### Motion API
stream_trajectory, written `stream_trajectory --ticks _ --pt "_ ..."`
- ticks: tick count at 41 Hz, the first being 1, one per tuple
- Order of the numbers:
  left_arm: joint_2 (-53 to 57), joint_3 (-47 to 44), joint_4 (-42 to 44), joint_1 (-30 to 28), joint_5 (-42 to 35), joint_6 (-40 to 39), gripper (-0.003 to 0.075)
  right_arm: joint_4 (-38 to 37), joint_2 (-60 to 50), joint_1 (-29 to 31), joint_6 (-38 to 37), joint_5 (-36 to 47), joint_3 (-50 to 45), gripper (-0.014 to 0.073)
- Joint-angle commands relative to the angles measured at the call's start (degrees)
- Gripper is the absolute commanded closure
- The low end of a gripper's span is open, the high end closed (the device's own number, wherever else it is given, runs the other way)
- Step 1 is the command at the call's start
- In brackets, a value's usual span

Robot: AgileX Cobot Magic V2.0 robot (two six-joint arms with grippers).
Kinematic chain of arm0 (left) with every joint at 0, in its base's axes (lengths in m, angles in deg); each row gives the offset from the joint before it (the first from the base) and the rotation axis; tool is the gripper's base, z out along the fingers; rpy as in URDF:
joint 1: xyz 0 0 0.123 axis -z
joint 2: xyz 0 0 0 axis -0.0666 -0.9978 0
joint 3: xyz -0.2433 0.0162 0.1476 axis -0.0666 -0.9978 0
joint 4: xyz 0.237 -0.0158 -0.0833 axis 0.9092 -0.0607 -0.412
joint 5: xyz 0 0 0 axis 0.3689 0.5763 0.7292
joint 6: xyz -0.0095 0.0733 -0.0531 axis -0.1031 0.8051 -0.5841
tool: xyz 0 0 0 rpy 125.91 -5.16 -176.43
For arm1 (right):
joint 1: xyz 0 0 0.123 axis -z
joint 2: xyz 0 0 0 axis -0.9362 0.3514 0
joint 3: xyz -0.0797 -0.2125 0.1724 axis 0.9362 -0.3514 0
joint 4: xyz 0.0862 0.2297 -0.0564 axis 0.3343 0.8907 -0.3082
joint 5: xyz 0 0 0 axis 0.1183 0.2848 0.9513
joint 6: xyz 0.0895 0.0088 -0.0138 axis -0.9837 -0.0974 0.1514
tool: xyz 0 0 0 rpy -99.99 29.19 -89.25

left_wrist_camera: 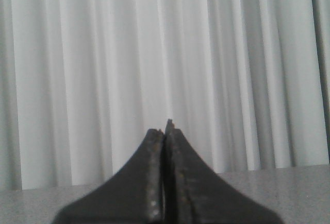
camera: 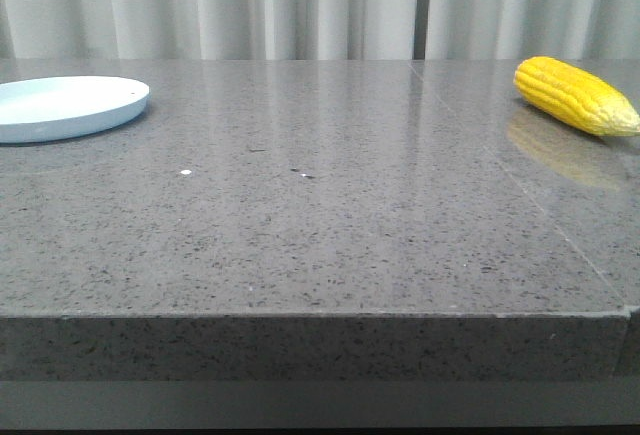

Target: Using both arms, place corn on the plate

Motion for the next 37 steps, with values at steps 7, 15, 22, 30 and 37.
stream_trajectory --ticks 7,15,22,30,37 --pt "-12.9 21.7 -0.6 -0.1 17.3 0.0 0.0741 -0.6 11.4 0.2 0.3 -12.2 16.4 0.0661" --pt "-23.1 29.5 -0.6 -0.1 30.1 0.0 0.0741 -0.6 23.1 0.2 0.3 -21.8 24.4 0.0661" --pt "-29.7 29.5 -0.6 -0.1 33.8 0.0 0.0741 -0.6 31.1 0.2 0.3 -23.4 24.5 0.0661" --pt "-35.6 29.5 -0.6 -0.1 37.2 0.0 0.0741 -0.3 38.1 0.2 0.3 -23.3 24.5 0.0661" --pt "-39.5 29.5 -0.6 -0.1 37.0 0.0 0.0741 0.3 42.2 0.2 0.4 -23.7 24.5 0.0661"
